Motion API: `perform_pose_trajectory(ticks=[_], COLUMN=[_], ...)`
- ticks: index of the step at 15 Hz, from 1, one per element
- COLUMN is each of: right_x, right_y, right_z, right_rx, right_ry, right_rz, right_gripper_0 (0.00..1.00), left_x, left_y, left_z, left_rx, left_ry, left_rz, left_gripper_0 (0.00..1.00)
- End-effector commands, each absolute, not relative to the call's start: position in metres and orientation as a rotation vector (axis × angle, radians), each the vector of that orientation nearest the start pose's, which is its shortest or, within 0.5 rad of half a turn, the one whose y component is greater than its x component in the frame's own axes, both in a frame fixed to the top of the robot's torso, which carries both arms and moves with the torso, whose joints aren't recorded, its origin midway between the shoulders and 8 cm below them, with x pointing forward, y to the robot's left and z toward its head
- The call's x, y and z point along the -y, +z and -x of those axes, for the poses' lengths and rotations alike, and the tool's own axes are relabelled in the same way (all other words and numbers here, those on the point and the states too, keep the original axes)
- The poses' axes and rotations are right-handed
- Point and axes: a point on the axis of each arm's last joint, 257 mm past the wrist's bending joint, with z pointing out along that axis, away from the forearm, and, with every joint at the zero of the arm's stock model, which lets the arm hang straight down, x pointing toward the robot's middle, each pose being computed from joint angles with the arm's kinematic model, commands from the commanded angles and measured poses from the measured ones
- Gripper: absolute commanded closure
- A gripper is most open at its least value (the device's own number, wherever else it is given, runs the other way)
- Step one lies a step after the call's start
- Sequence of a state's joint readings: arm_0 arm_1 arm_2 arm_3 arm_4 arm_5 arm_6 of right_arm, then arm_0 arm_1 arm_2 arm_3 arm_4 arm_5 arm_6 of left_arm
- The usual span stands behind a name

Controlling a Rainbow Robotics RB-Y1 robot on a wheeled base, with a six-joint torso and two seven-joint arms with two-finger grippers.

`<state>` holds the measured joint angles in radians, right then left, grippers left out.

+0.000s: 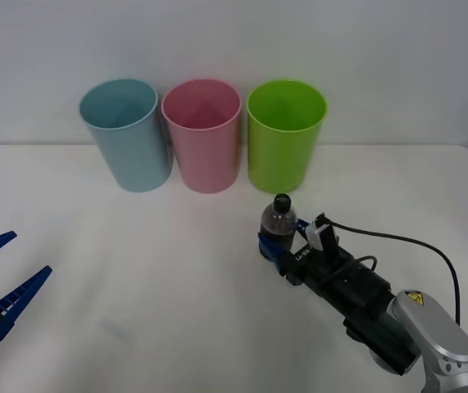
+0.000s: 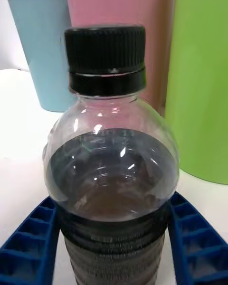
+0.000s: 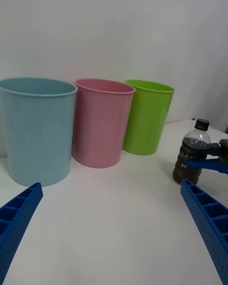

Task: Grasp the object on the table and drop it into the matching bin: aluminum can to the light blue bin, PET bottle to the pink bin.

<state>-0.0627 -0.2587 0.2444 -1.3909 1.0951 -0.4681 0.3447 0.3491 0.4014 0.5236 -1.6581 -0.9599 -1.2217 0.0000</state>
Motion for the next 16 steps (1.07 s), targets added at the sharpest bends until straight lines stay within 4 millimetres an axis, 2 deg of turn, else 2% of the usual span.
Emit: perform_pose_trajectory(ticks=[1,7,16], right_x=[0.08,0.08,0.094], right_y=[-0.278,-0.273,-0.195], right_z=[-0.492,-0.49,-0.471], right_rx=[-1.542,-1.526,-1.405], right_ry=[0.452,0.472,0.531], right_rz=[0.604,0.606,0.6], right_gripper_0=[1.0,1.0,1.0], left_x=[-0.33,-0.33,-0.33], left_y=[-0.169,-0.169,-0.169], left_z=[-0.342,-0.342,-0.342], left_rx=[-1.441,-1.441,-1.441], left_ry=[-0.567,-0.567,-0.567], left_rz=[-0.465,-0.465,-0.465], left_gripper_0=[0.0,0.0,0.0])
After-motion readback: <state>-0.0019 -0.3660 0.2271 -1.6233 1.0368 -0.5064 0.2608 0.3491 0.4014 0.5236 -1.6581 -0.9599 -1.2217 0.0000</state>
